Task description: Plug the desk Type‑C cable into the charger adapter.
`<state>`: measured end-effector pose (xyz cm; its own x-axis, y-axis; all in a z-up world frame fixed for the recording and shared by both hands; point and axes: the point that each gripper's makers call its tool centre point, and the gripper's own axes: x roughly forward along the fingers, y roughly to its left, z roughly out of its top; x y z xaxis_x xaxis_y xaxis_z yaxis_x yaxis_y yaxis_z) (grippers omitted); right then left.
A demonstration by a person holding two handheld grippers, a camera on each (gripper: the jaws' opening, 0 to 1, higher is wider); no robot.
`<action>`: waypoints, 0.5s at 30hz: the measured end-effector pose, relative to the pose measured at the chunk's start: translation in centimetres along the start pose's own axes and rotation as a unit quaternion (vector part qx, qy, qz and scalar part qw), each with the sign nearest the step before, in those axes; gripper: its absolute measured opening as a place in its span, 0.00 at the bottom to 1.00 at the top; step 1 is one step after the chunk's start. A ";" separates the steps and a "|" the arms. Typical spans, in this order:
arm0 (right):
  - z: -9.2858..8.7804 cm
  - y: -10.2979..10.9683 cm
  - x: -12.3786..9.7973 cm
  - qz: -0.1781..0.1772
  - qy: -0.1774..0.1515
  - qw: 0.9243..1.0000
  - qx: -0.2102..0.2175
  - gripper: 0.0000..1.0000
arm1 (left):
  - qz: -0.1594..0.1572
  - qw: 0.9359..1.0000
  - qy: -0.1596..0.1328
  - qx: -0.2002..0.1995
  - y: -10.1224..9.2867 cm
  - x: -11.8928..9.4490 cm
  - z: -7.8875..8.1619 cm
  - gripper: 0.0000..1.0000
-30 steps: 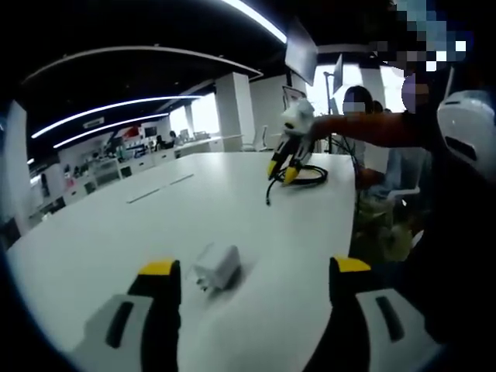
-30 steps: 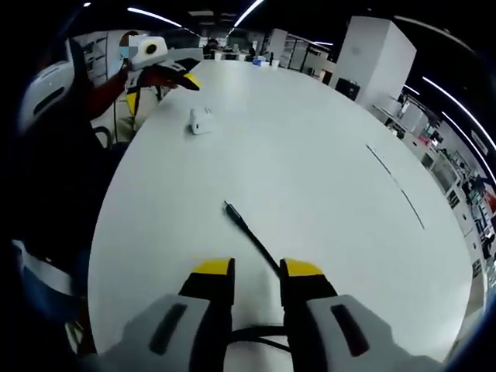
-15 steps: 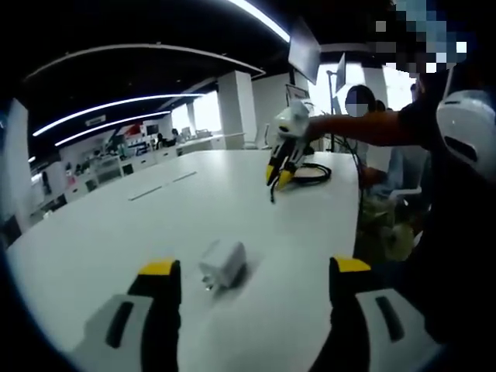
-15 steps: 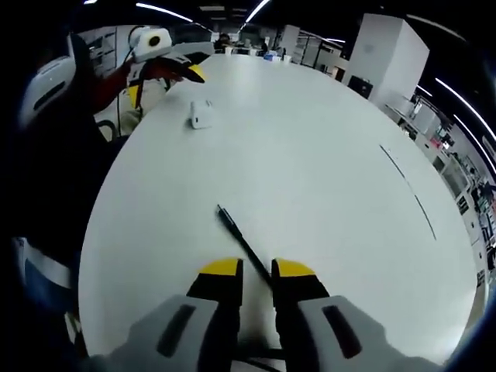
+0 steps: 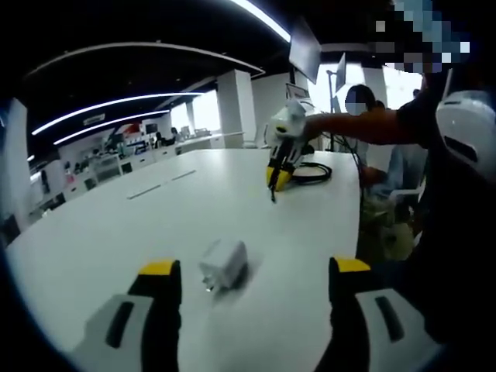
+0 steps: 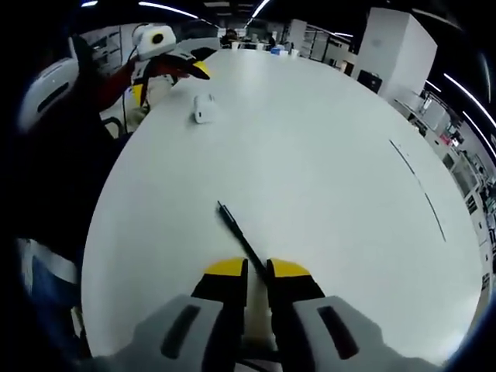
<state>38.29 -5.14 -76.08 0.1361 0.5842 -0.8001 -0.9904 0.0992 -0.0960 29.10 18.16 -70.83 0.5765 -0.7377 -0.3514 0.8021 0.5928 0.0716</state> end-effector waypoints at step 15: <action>-0.3 -0.5 0.0 0.023 0.007 1.000 0.015 0.03 | 0.001 1.000 0.001 -0.004 -0.1 0.1 -0.3 0.77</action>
<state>38.79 -5.45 -76.24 0.0899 0.5776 -0.8114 -0.9945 0.0967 -0.0413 28.99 18.09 -71.16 0.5780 -0.7359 -0.3527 0.7996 0.5971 0.0645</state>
